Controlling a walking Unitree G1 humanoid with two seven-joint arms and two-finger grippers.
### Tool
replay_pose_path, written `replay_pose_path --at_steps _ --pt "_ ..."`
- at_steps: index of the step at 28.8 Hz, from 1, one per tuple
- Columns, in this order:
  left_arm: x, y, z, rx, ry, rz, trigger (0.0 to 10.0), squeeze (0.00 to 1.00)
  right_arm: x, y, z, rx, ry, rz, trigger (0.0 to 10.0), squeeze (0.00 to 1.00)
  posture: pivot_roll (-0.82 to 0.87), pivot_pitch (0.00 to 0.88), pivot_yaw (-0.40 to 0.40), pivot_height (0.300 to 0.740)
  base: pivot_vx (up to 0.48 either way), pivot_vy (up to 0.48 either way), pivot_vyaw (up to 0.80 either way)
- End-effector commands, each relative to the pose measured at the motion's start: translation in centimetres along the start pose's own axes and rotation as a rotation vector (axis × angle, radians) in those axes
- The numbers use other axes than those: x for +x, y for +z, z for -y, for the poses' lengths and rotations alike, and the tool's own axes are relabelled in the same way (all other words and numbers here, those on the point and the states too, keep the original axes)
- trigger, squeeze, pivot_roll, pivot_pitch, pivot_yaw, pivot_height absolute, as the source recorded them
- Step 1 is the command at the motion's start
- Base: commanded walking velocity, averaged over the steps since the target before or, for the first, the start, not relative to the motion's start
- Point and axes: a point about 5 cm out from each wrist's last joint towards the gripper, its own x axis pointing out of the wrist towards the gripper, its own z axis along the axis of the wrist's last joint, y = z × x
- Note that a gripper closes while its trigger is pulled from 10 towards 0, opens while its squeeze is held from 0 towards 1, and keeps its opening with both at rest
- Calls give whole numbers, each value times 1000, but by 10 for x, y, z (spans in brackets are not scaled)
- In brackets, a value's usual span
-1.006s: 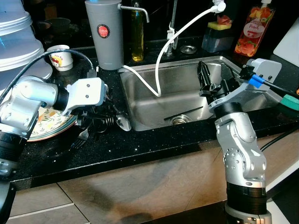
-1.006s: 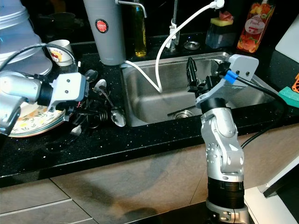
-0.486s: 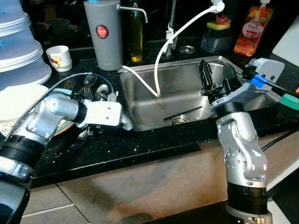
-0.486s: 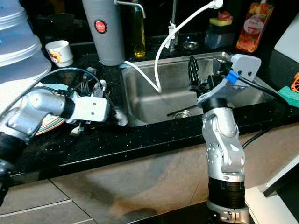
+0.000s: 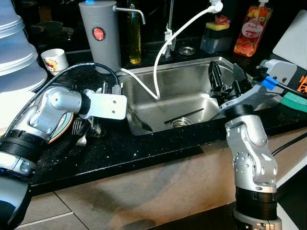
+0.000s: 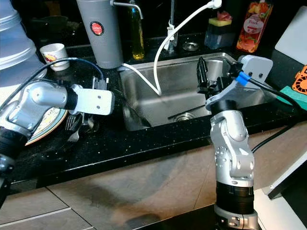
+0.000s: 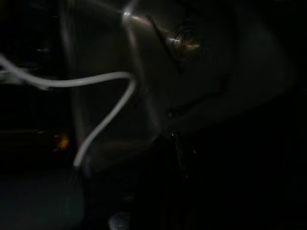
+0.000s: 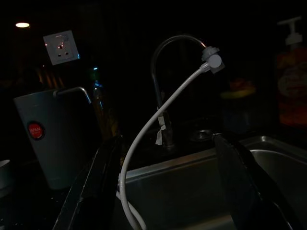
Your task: Kitchen organization
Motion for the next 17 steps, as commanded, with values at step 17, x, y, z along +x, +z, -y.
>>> replay_pose_path --at_steps 17 --pt "19 60 -77 -121 659 337 10000 0 1 1 0 6 0 4 10000 0 -24 0 26 740 0 0 0"
